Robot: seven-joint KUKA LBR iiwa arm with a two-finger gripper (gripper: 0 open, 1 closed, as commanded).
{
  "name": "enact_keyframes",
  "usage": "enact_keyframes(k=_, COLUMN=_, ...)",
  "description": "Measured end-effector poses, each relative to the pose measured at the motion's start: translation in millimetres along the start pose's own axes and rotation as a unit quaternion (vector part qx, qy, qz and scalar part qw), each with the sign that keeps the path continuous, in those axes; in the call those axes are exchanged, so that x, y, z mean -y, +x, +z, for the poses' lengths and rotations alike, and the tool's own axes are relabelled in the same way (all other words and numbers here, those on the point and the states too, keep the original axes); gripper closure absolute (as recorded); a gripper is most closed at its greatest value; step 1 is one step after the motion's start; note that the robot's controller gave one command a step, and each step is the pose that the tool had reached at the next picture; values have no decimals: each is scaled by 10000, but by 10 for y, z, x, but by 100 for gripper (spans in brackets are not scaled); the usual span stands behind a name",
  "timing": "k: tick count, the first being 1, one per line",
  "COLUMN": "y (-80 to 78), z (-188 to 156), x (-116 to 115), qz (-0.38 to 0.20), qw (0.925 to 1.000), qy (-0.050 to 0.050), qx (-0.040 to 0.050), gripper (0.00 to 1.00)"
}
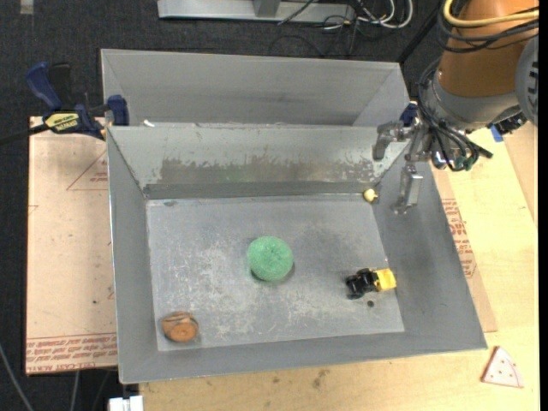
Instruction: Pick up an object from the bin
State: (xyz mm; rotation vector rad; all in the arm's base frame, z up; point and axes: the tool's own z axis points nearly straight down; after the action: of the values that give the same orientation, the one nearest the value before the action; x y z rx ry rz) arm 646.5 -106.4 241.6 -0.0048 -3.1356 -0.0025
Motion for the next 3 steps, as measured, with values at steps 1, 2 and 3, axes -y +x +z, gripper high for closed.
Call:
enact_keyframes(k=1, y=-11, z=-56, x=-4, qz=-10, qw=10000, qy=7, qx=43, gripper=0)
enact_keyframes(k=2, y=16, z=442, x=-260, qz=-304, qw=9995, qy=14, qx=67, gripper=0)
enact_keyframes(k=3, y=-19, z=977, x=-369, qz=-59, qw=10000, qy=1, qx=48, gripper=0)
